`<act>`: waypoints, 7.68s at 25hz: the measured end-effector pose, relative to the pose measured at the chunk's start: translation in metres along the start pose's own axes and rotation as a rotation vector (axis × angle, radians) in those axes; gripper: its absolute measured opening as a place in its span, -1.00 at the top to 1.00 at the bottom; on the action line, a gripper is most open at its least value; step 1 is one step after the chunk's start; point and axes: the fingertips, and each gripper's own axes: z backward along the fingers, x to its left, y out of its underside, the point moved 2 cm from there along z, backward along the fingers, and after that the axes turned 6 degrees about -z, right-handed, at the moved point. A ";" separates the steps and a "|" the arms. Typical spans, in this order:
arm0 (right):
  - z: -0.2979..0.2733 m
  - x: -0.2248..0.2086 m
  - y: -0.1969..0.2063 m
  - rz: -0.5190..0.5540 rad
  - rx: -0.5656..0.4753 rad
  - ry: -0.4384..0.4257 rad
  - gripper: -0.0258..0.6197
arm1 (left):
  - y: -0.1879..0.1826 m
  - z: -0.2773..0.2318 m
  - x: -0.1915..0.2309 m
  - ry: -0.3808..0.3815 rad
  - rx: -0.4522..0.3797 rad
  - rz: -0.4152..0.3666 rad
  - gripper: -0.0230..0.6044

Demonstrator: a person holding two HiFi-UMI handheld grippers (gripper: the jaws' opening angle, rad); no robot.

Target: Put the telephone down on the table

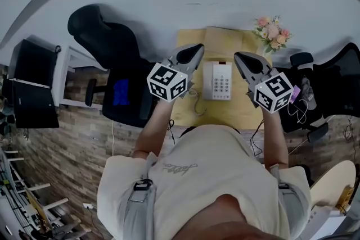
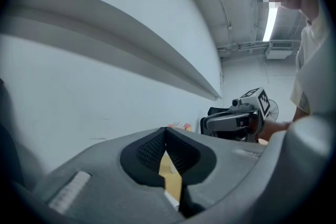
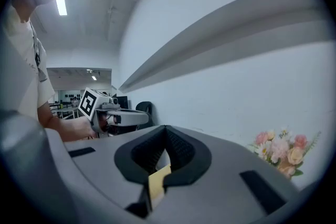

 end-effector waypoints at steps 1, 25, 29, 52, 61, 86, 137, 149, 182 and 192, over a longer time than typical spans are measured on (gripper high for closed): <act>-0.001 0.001 -0.005 0.006 -0.009 -0.002 0.92 | -0.004 0.002 0.001 -0.003 -0.006 -0.006 0.87; -0.019 0.015 -0.069 0.097 -0.159 0.058 0.92 | -0.069 0.038 0.042 -0.156 -0.139 -0.108 0.87; -0.020 0.013 -0.072 0.095 -0.166 0.067 0.92 | -0.069 0.042 0.051 -0.194 -0.150 -0.103 0.87; 0.005 -0.001 -0.106 0.105 -0.237 0.141 0.92 | -0.108 0.038 0.046 -0.194 -0.185 -0.127 0.87; 0.017 -0.005 -0.110 0.124 -0.234 0.161 0.92 | -0.103 0.032 0.040 -0.182 -0.183 -0.100 0.87; 0.026 0.010 -0.078 0.112 -0.208 0.142 0.92 | -0.069 0.047 0.024 -0.157 -0.161 -0.056 0.87; 0.035 0.025 -0.058 0.103 -0.205 0.164 0.92 | -0.061 0.073 0.013 -0.144 -0.157 -0.076 0.87; 0.037 0.022 -0.056 0.110 -0.189 0.189 0.92 | -0.058 0.066 0.012 -0.117 -0.162 -0.065 0.87; 0.021 0.019 -0.049 0.121 -0.134 0.197 0.92 | -0.032 0.070 0.029 -0.148 -0.154 0.001 0.87; 0.024 0.019 -0.054 0.121 -0.168 0.192 0.92 | -0.045 0.073 0.029 -0.156 -0.153 -0.040 0.87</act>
